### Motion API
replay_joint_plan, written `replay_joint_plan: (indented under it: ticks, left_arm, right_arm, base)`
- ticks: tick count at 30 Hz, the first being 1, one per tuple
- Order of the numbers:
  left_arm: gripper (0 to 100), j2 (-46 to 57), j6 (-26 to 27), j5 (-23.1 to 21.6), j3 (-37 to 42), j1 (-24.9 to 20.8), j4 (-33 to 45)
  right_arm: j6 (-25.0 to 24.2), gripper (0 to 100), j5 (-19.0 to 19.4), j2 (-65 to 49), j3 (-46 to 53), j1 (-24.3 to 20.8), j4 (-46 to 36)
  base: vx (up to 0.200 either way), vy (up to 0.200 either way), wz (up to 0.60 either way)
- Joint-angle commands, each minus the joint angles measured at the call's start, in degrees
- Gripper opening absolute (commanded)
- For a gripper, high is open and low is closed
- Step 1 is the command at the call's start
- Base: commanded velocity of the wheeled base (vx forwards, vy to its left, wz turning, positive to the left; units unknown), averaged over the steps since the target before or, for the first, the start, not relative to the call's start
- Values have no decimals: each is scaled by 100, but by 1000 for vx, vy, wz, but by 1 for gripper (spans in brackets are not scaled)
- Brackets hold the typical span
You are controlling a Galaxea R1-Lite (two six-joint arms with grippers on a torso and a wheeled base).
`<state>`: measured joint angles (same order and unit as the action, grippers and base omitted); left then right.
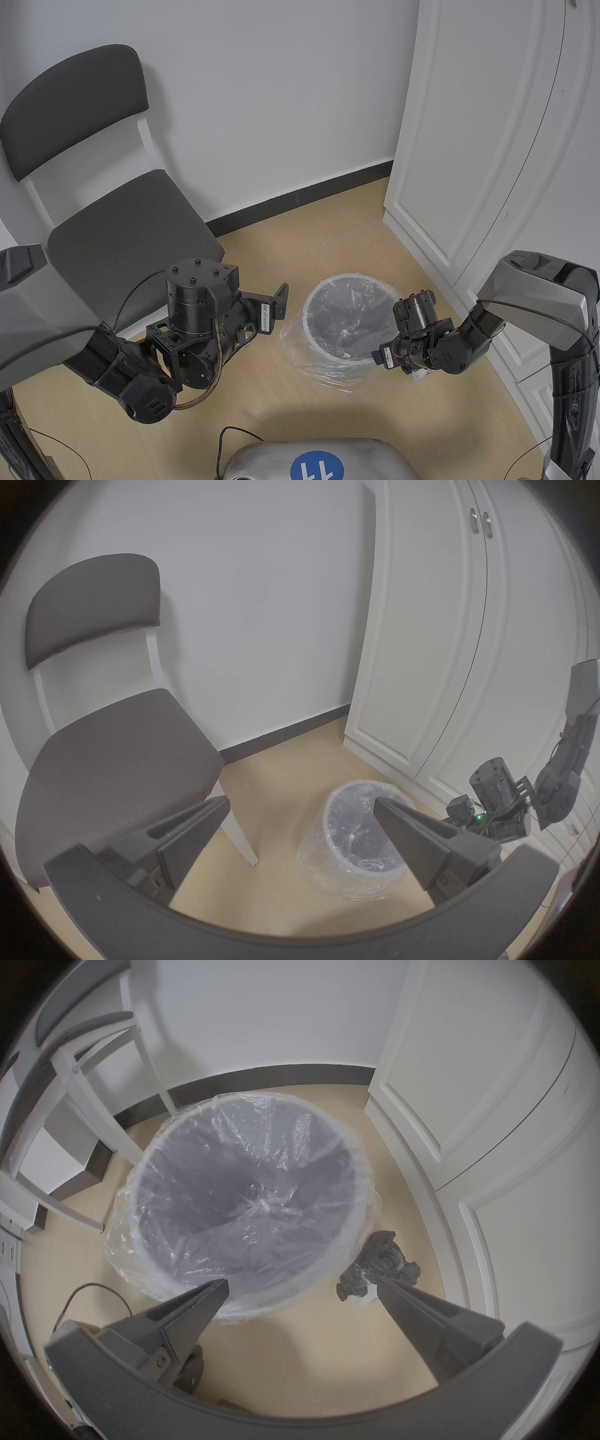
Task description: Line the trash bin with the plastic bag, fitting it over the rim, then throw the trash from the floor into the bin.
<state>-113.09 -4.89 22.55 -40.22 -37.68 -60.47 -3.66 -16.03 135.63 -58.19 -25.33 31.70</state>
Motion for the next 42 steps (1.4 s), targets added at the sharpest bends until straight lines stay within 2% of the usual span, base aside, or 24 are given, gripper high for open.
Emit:
replay_joint_plan:
  ticks: [1,13,22,33,37,42]
  left_arm:
    - [100,-20,-3,4,31,-38,0]
    - [100,-46,-3,-5,67,-55,0]
    - [100,-73,-12,-5,67,-55,0]
    - [100,-20,-12,-5,67,-55,0]
    - [100,-37,-12,4,67,-55,-9]
    - [100,-37,-12,4,67,-64,-9]
  right_arm:
    - [128,100,21,-169,202,-33,38]
    - [445,100,30,-265,571,-139,56]
    - [454,100,30,-19,536,-200,65]
    - [366,100,74,-793,536,-33,74]
    - [137,100,65,-608,264,37,65]
    - [84,100,3,-90,62,-16,74]
  base:
    - [0,0,0]
    - [0,0,0]
    - [0,0,0]
    - [0,0,0]
    - [0,0,0]
    - [0,0,0]
